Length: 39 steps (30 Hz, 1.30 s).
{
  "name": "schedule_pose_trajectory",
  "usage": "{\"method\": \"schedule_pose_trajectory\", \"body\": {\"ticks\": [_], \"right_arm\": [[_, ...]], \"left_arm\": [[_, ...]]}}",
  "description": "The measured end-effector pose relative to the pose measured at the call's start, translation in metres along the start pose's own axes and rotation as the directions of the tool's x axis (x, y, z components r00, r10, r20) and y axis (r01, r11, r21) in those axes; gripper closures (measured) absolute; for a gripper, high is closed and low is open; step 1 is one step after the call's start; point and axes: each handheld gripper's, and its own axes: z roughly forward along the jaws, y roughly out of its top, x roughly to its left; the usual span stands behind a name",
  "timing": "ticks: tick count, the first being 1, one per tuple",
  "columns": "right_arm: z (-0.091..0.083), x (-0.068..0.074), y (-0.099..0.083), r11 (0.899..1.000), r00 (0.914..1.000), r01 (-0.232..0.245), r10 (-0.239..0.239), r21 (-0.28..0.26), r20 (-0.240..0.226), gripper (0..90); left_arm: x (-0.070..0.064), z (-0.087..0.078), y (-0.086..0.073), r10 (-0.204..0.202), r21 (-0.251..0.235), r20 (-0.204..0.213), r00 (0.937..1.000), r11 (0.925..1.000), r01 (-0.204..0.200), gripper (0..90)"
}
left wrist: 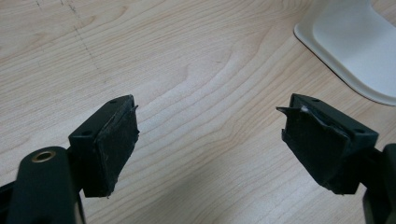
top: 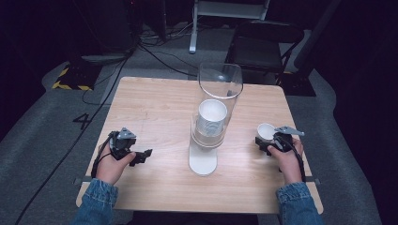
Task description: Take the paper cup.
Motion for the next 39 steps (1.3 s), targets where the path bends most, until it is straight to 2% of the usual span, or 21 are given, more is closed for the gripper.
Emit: {"method": "schedule_pose_trajectory", "body": {"ticks": [3,8,13,18,21,26,27,32,35,39], "right_arm": [[-0.005,0.001,0.000,1.000,1.0000,-0.005,0.005,0.001,-0.003,15.9],[-0.021,0.002,-0.002,1.000,0.9996,0.022,-0.022,0.011,-0.019,15.9],[-0.039,0.002,0.001,0.999,0.9996,0.020,-0.020,-0.038,-0.018,15.8],[-0.057,0.005,0.007,0.996,0.9987,0.021,-0.025,-0.086,-0.045,15.8],[-0.066,0.012,0.013,0.994,0.9972,0.018,-0.026,-0.112,-0.070,15.8],[-0.077,0.028,0.019,0.992,0.9922,0.047,-0.060,-0.118,-0.109,16.1],[-0.080,0.031,0.020,0.991,0.9905,0.057,-0.072,-0.123,-0.117,16.3],[-0.090,0.051,0.021,0.989,0.9808,0.076,-0.098,-0.130,-0.169,17.4],[-0.094,0.064,0.020,0.990,0.9639,0.098,-0.119,-0.099,-0.238,20.0],[-0.095,0.081,0.017,0.984,0.9448,0.148,-0.170,-0.100,-0.280,19.9]], "left_arm": [[-0.001,0.000,0.000,-0.005,-0.006,0.003,1.0000,1.0000,0.005,18.1],[0.000,-0.002,0.000,0.000,-0.007,0.000,1.0000,1.0000,0.000,18.2],[-0.001,-0.005,-0.002,0.005,-0.005,-0.002,1.0000,1.0000,-0.005,18.2],[-0.005,-0.011,-0.004,0.014,-0.016,0.008,0.9999,0.9998,-0.014,18.1],[-0.001,-0.020,-0.006,0.017,-0.036,0.003,0.9999,0.9992,-0.017,18.3],[0.002,-0.024,-0.009,0.017,-0.032,-0.001,0.9999,0.9993,-0.017,18.3],[0.001,-0.025,-0.009,0.011,-0.031,0.001,0.9999,0.9995,-0.011,18.4],[-0.003,-0.024,-0.008,0.044,-0.035,0.014,0.9989,0.9984,-0.043,18.4],[-0.005,-0.024,-0.007,0.047,-0.040,0.027,0.9985,0.9981,-0.046,18.4],[-0.007,-0.022,-0.006,0.054,-0.034,0.040,0.9978,0.9981,-0.053,18.5]]}}
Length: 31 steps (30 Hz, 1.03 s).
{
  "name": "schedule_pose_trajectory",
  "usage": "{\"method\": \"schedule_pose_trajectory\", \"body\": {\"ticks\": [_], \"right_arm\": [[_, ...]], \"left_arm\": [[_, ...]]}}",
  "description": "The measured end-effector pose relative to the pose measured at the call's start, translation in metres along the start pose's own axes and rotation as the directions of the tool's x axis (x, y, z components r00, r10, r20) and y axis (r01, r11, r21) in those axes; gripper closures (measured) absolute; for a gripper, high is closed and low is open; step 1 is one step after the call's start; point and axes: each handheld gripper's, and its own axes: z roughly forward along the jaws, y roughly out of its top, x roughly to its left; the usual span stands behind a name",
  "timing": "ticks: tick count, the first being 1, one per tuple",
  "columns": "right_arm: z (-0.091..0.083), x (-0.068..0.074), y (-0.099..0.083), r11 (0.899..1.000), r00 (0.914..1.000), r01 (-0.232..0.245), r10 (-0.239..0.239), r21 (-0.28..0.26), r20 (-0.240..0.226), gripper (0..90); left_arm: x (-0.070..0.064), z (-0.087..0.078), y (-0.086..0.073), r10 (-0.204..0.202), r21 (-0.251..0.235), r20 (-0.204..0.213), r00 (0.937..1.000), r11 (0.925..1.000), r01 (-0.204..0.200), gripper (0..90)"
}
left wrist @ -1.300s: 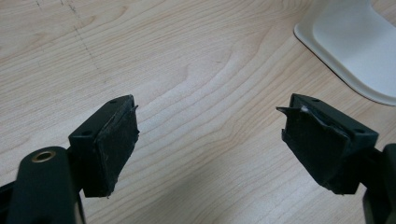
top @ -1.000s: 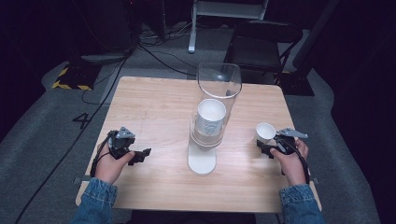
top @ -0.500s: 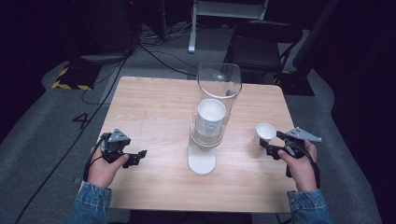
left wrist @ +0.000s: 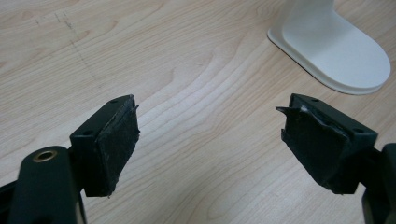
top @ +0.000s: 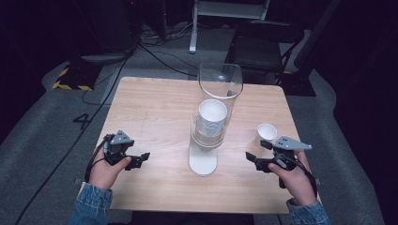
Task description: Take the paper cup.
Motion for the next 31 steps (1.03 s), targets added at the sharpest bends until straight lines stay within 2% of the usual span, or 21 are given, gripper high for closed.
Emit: {"method": "schedule_pose_trajectory", "body": {"ticks": [4,7,10,11,12,14,19,24,26,31], "right_arm": [[0.010,0.013,-0.006,1.000,0.9992,0.009,-0.008,0.029,-0.039,20.0],[0.019,0.021,-0.012,0.999,0.9981,0.016,-0.015,0.032,-0.059,20.2],[0.029,0.028,-0.021,1.000,0.9972,0.019,-0.018,0.016,-0.073,20.2],[0.029,0.028,-0.021,1.000,0.9972,0.019,-0.018,0.016,-0.073,20.2],[0.035,0.031,-0.028,1.000,0.9957,0.017,-0.016,0.007,-0.091,20.0],[0.042,0.034,-0.036,1.000,0.9951,0.018,-0.017,0.006,-0.097,20.0],[0.060,0.037,-0.049,0.998,0.9936,0.038,-0.033,0.040,-0.108,20.3],[0.068,0.035,-0.058,0.996,0.9971,0.058,-0.054,0.068,-0.053,20.3],[0.071,0.032,-0.058,0.994,0.9974,0.061,-0.058,0.090,-0.044,20.2],[0.083,0.027,-0.057,0.989,0.9961,0.088,-0.088,0.122,-0.003,18.8]], "left_arm": [[-0.002,0.002,-0.001,-0.004,0.004,0.001,1.0000,1.0000,0.004,18.5],[-0.002,0.004,-0.002,-0.004,0.004,-0.005,1.0000,1.0000,0.004,18.4],[-0.004,0.007,-0.004,-0.013,0.007,0.012,0.9998,0.9999,0.013,18.1],[-0.004,0.007,-0.004,-0.013,0.007,0.012,0.9998,0.9999,0.013,18.0],[-0.004,0.008,-0.004,-0.007,0.006,0.013,0.9999,1.0000,0.007,18.0],[-0.004,0.011,-0.004,-0.007,0.010,0.020,0.9998,0.9999,0.007,17.9],[-0.002,0.017,-0.008,-0.010,0.035,0.021,0.9997,0.9993,0.009,17.8],[-0.001,0.023,-0.011,-0.012,0.048,0.011,0.9999,0.9988,0.011,17.7],[-0.001,0.026,-0.013,-0.004,0.055,0.000,1.0000,0.9985,0.004,18.1],[0.001,0.034,-0.017,-0.016,0.068,-0.022,0.9996,0.9975,0.018,18.6]]}}
